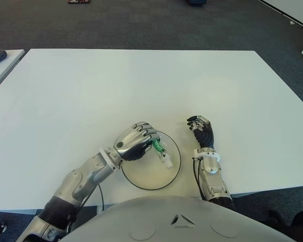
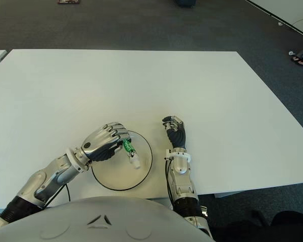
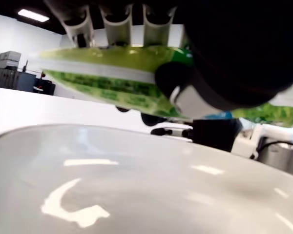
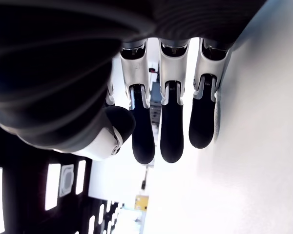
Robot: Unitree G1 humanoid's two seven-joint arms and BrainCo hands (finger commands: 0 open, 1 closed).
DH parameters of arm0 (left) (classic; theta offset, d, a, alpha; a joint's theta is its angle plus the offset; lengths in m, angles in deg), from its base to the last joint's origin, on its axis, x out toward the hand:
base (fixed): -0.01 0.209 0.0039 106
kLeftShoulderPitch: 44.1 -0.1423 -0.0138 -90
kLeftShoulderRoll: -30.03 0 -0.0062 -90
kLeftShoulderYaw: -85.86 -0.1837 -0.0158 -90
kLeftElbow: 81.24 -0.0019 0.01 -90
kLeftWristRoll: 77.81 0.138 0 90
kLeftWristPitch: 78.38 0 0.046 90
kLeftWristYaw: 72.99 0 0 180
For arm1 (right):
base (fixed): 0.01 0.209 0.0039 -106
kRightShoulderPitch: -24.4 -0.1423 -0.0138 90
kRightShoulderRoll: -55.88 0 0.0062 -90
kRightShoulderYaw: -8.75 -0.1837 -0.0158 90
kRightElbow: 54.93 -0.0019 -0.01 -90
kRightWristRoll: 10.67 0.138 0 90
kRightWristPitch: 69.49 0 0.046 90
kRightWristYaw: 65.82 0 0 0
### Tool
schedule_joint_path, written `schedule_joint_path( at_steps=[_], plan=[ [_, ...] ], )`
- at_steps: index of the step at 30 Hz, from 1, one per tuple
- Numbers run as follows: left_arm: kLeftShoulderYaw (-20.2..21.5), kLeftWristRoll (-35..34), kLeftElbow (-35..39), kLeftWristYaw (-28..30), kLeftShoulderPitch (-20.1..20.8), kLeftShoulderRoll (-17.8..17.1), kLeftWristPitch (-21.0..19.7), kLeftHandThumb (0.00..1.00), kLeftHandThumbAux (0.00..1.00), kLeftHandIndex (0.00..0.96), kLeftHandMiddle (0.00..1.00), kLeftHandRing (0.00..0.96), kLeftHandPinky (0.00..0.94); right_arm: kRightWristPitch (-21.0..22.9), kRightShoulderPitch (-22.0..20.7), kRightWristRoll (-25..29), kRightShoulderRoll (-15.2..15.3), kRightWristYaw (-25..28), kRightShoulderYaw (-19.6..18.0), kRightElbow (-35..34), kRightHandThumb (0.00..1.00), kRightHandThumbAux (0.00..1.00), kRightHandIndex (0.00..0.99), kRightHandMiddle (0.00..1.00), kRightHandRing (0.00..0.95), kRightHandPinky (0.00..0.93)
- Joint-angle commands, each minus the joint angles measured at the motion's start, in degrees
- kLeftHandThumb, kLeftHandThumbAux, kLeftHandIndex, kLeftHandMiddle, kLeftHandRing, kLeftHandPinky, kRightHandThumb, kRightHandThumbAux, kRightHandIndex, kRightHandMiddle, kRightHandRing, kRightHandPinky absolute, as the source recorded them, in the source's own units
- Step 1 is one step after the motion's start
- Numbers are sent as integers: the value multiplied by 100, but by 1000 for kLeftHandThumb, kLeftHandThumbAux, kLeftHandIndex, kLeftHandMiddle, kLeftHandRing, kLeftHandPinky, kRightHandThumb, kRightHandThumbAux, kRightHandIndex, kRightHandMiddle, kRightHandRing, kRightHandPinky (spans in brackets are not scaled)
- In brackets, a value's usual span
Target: Put the toothpaste on the table into the plate.
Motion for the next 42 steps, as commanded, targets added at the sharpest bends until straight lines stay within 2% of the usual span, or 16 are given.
schedule_joint_path(
  at_steps=[1,10,16,18,21,23,24,26,27,30,36,42],
  plan=[
    [-152,318,-182,-361,204,-83,0,732,696,444,853,848,861,90,31,-14,-1,34,12,108,707,730,426,460,453,464],
    [-385,458,-439,-739,444,-225,143,728,695,444,843,842,857,69,13,-43,-6,-1,13,134,707,729,427,458,450,464],
    [-513,314,-631,-640,723,-380,390,704,698,443,834,837,835,90,21,-67,-5,-15,26,128,707,729,427,460,449,455],
    [-521,87,-705,-512,778,-401,518,700,699,443,827,826,821,110,27,-76,-9,-20,31,116,707,729,427,459,446,449],
    [-550,-481,-751,75,812,-448,580,697,700,442,793,779,774,125,30,-83,-11,-25,34,107,707,729,427,457,440,443],
    [-568,-861,-717,549,809,-489,512,694,701,437,680,682,692,118,31,-79,-11,-24,33,112,707,729,427,457,440,447],
    [-576,-1042,-690,786,805,-509,464,620,660,413,611,614,637,113,30,-74,-11,-22,32,117,707,730,427,457,441,450],
    [-559,-1333,-597,1180,762,-529,323,429,560,336,417,421,467,95,29,-61,-10,-15,29,127,707,730,427,459,446,458],
    [-539,-1425,-547,1311,734,-530,254,402,546,322,384,388,436,87,29,-55,-10,-11,28,131,707,730,427,460,447,459],
    [-504,-1653,-441,1622,665,-518,110,312,499,243,237,235,263,69,28,-42,-10,-5,25,140,707,730,426,460,449,459],
    [-503,-2015,-296,2107,643,-572,19,288,483,92,75,66,46,64,43,-40,0,0,20,129,707,729,427,460,448,459],
    [-468,-2271,-262,2442,693,-540,-101,265,469,17,9,7,4,143,37,-57,-6,-24,13,117,707,731,425,459,447,456]
  ],
)
